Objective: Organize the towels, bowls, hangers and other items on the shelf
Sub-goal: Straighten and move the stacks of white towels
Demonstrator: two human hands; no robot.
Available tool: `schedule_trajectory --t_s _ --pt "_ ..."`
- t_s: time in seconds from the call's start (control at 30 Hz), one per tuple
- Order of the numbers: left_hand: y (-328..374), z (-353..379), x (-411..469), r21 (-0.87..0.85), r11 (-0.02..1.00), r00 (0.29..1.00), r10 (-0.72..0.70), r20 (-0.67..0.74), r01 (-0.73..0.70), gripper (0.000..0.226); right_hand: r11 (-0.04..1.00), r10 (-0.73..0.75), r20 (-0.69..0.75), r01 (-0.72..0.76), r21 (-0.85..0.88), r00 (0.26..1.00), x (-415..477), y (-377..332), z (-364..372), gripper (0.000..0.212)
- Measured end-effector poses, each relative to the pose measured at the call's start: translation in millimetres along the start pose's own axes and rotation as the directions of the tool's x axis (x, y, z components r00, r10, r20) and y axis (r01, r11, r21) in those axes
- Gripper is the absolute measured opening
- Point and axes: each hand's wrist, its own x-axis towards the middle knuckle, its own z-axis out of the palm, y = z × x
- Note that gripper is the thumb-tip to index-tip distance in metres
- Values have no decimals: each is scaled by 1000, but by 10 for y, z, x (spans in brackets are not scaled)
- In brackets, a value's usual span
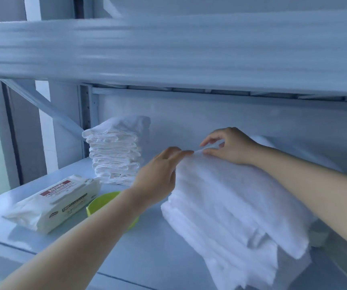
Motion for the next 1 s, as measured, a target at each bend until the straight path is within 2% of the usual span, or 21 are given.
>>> schedule_trajectory --t_s 0.17,0.37,0.53,0.63,0.77,1.0 --pt "348 -71 -32 25 999 999 29 14 -30 66 1000 -7 36 6 19 999 -300 79 -118 8" --pt "856 93 -41 -31 999 998 26 62 -24 39 995 -16 28 14 95 999 -643 209 -240 10" --pt "1189 229 -142 -9 998 998 -57 -15 56 28 984 -26 31 20 176 999 -1040 379 -391 11" --pt "1421 263 -272 24 996 996 -80 -46 81 28 979 -66 38 58 195 997 -1259 461 -451 14" --pt "1716 284 -438 53 991 992 -123 3 123 39 973 -141 62 127 193 988 -1476 523 -535 15" --pt "1844 220 -585 115 978 984 -179 18 176 41 975 -169 83 154 158 982 -1670 555 -551 29"
